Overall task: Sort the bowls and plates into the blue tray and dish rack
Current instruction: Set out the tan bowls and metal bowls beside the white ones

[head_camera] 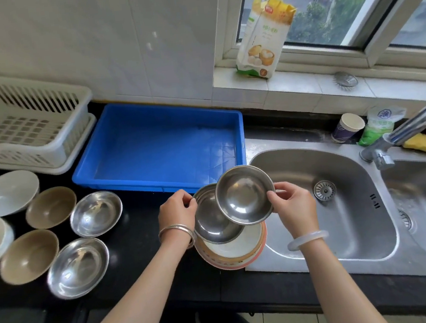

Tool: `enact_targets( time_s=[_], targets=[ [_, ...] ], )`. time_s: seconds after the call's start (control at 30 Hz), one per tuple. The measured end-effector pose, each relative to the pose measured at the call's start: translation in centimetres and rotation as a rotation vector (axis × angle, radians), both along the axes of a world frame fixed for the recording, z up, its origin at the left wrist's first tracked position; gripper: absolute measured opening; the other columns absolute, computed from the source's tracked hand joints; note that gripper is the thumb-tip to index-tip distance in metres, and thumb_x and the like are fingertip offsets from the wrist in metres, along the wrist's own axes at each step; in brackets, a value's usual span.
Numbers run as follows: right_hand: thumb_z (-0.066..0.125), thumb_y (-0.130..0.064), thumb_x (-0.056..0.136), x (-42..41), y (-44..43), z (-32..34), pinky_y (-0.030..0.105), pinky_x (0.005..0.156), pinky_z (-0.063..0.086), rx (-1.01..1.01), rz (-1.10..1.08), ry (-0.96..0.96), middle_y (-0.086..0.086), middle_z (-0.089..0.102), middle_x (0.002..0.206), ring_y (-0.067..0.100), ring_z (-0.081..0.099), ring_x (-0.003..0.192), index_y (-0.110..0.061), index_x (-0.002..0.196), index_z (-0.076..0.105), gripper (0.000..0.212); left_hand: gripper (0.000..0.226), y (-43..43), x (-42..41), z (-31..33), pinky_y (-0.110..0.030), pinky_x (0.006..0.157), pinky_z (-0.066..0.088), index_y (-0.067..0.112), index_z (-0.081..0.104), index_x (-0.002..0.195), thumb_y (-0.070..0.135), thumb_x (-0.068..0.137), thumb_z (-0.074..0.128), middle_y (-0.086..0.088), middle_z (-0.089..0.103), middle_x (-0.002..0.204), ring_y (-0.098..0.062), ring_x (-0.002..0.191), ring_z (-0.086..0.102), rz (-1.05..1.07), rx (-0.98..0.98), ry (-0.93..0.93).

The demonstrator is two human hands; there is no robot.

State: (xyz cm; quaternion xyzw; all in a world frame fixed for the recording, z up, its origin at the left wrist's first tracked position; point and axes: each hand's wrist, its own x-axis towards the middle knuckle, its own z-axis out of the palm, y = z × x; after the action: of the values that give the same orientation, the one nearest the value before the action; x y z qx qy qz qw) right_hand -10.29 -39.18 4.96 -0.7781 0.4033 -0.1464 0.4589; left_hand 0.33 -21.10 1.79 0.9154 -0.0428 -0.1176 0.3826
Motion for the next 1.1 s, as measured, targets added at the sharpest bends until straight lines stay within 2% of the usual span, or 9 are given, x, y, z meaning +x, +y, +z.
enact_targets(
  time_s=[0.1, 0.3, 0.4, 0.47, 0.57, 0.63, 0.73, 0.9, 1.1],
  targets=[
    [0.065, -0.011, 0.080, 1.4, 0.3, 0.7, 0.035, 0.071, 0.058, 0.056, 0.056, -0.041, -0.003, 0.072, 0.071, 0.013, 0.068, 0.067, -0.016, 0.084, 0.073, 0.010, 0.010, 2.1, 0.7, 0.5, -0.015, 0.050, 0.033, 0.017, 0.059, 0.079, 0.020, 0.088, 0.056, 0.009, 0.058, 0.072, 0.001, 0.063, 0.050, 0.070, -0.015, 0.003],
    [0.067, -0.011, 0.081, 6.1, 2.8, 0.8, 0.035, 0.071, 0.060, 0.177, 0.217, -0.040, 0.008, 0.072, 0.076, 0.018, 0.068, 0.065, -0.012, 0.088, 0.071, 0.009, 0.007, 8.0, 0.7, 0.4, -0.017, 0.054, 0.036, 0.019, 0.060, 0.080, 0.018, 0.087, 0.058, 0.015, 0.055, 0.066, -0.008, 0.069, 0.055, 0.258, -0.070, 0.025],
    [0.066, -0.011, 0.082, 8.8, 5.2, -0.2, 0.024, 0.064, 0.057, 0.185, 0.328, -0.006, 0.001, 0.070, 0.072, 0.010, 0.067, 0.059, -0.013, 0.091, 0.069, 0.010, 0.005, 11.1, -0.1, -0.4, -0.021, 0.057, 0.038, 0.014, 0.063, 0.086, 0.017, 0.086, 0.059, 0.008, 0.058, 0.071, -0.013, 0.074, 0.056, 0.364, -0.066, 0.052],
    [0.064, -0.011, 0.081, 10.6, 6.8, -1.2, 0.015, 0.057, 0.054, 0.134, 0.405, 0.052, -0.002, 0.067, 0.070, 0.004, 0.064, 0.052, -0.015, 0.091, 0.068, 0.012, 0.008, 12.8, -0.9, -1.2, -0.025, 0.069, 0.041, 0.010, 0.065, 0.089, 0.016, 0.086, 0.060, 0.002, 0.060, 0.077, -0.017, 0.078, 0.057, 0.432, -0.069, 0.094],
    [0.061, -0.010, 0.079, 12.9, 9.0, -3.0, 0.034, 0.071, 0.060, 0.146, 0.493, 0.160, 0.002, 0.066, 0.073, 0.018, 0.066, 0.062, -0.011, 0.089, 0.068, 0.013, 0.011, 14.7, -2.2, -2.6, -0.025, 0.072, 0.040, 0.007, 0.066, 0.090, 0.016, 0.085, 0.060, -0.002, 0.063, 0.081, -0.021, 0.081, 0.059, 0.509, -0.054, 0.150],
    [0.060, -0.010, 0.077, 14.1, 10.3, -4.1, 0.042, 0.074, 0.060, 0.113, 0.557, 0.220, 0.003, 0.064, 0.073, 0.024, 0.066, 0.064, -0.013, 0.083, 0.066, 0.009, 0.012, 15.5, -3.0, -3.5, -0.025, 0.070, 0.040, 0.007, 0.066, 0.091, 0.016, 0.086, 0.059, -0.004, 0.067, 0.085, -0.022, 0.081, 0.060, 0.549, -0.038, 0.186],
    [0.057, -0.007, 0.075, 15.3, 11.6, -5.6, 0.045, 0.073, 0.060, 0.062, 0.615, 0.298, 0.006, 0.062, 0.071, 0.028, 0.064, 0.064, -0.014, 0.079, 0.065, 0.011, 0.012, 16.2, -3.8, -4.5, -0.028, 0.072, 0.045, 0.008, 0.066, 0.091, 0.017, 0.085, 0.059, -0.008, 0.070, 0.089, -0.027, 0.088, 0.063, 0.599, -0.030, 0.224],
    [0.056, -0.007, 0.076, 16.5, 13.1, -8.1, 0.048, 0.076, 0.058, -0.017, 0.622, 0.407, 0.014, 0.064, 0.071, 0.037, 0.069, 0.075, 0.002, 0.091, 0.066, 0.020, 0.014, 16.6, -4.4, -5.8, -0.026, 0.071, 0.043, 0.007, 0.067, 0.091, 0.017, 0.086, 0.059, -0.008, 0.071, 0.093, -0.026, 0.091, 0.063, 0.651, -0.034, 0.246],
    [0.054, -0.003, 0.075, 16.5, 13.7, -9.9, 0.048, 0.078, 0.058, 0.032, 0.556, 0.472, 0.012, 0.062, 0.067, 0.026, 0.058, 0.064, 0.003, 0.085, 0.067, 0.018, 0.012, 16.7, -4.4, -6.8, -0.028, 0.069, 0.045, 0.008, 0.065, 0.085, 0.018, 0.086, 0.058, -0.008, 0.071, 0.089, -0.027, 0.088, 0.062, 0.674, -0.033, 0.266]
  ],
)
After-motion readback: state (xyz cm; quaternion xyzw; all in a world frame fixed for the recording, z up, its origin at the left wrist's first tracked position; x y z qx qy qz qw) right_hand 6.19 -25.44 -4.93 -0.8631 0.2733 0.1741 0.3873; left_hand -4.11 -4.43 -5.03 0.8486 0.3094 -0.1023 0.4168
